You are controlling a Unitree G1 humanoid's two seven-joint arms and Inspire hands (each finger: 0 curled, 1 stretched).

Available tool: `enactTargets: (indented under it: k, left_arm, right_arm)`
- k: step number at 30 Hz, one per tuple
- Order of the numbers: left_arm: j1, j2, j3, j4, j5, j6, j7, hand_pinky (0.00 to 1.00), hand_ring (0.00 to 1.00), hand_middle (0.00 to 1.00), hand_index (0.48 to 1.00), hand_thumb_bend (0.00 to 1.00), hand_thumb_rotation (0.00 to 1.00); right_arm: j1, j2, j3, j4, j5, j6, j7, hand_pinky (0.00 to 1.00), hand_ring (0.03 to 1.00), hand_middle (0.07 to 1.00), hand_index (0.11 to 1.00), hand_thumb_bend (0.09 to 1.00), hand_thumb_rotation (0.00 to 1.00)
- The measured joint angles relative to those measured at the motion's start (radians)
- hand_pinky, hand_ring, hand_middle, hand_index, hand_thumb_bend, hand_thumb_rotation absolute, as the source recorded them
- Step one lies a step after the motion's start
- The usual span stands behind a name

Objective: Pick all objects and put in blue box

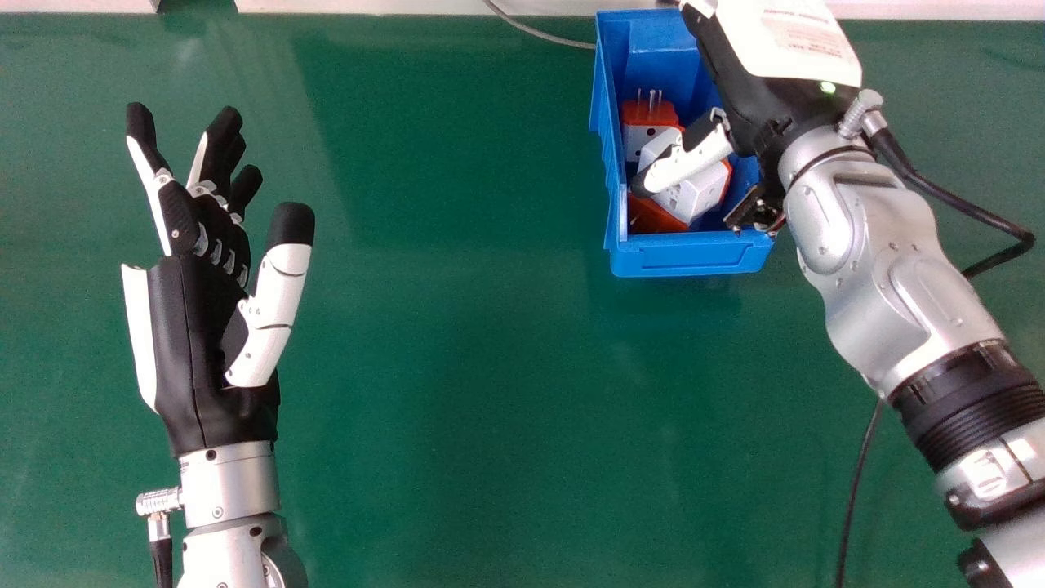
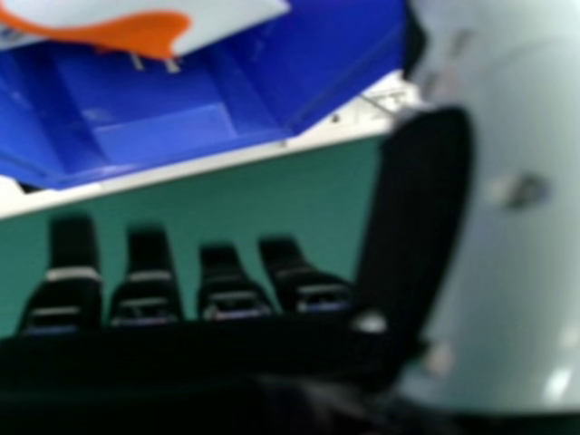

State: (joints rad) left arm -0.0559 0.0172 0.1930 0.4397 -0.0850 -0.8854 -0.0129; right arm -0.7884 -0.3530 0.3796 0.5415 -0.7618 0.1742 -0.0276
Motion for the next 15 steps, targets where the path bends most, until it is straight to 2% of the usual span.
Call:
enactTargets:
  k: [7,11,12,15]
  left_arm:
    - [-0.002,-0.001,-0.001,0.002,0.002,0.0,0.001,0.93,0.94,0.92,0.919,0.69,0.61]
    - [0.0,-0.003,-0.002,0.002,0.005,-0.002,0.002,0.92,0.94,0.92,0.917,0.69,0.6]
    - [0.0,-0.004,-0.002,0.002,0.004,-0.001,0.002,0.93,0.94,0.92,0.916,0.68,0.6]
    - [0.004,-0.006,-0.002,0.0,0.004,-0.003,0.002,0.93,0.95,0.93,0.92,0.68,0.6]
  right_arm:
    - [0.026,-0.019,0.0,-0.062,0.001,0.004,-0.006,1.0,1.0,1.0,1.0,0.982,0.3]
    - [0.131,-0.028,-0.034,-0.214,0.017,-0.02,-0.05,1.0,1.0,1.0,1.0,0.951,0.33]
    - [0.16,-0.027,-0.049,-0.247,0.033,-0.037,-0.062,0.97,1.0,1.0,1.0,0.913,0.36]
    - [0.322,0.005,-0.133,-0.353,0.145,-0.176,-0.173,0.84,0.956,0.998,1.0,0.835,0.42]
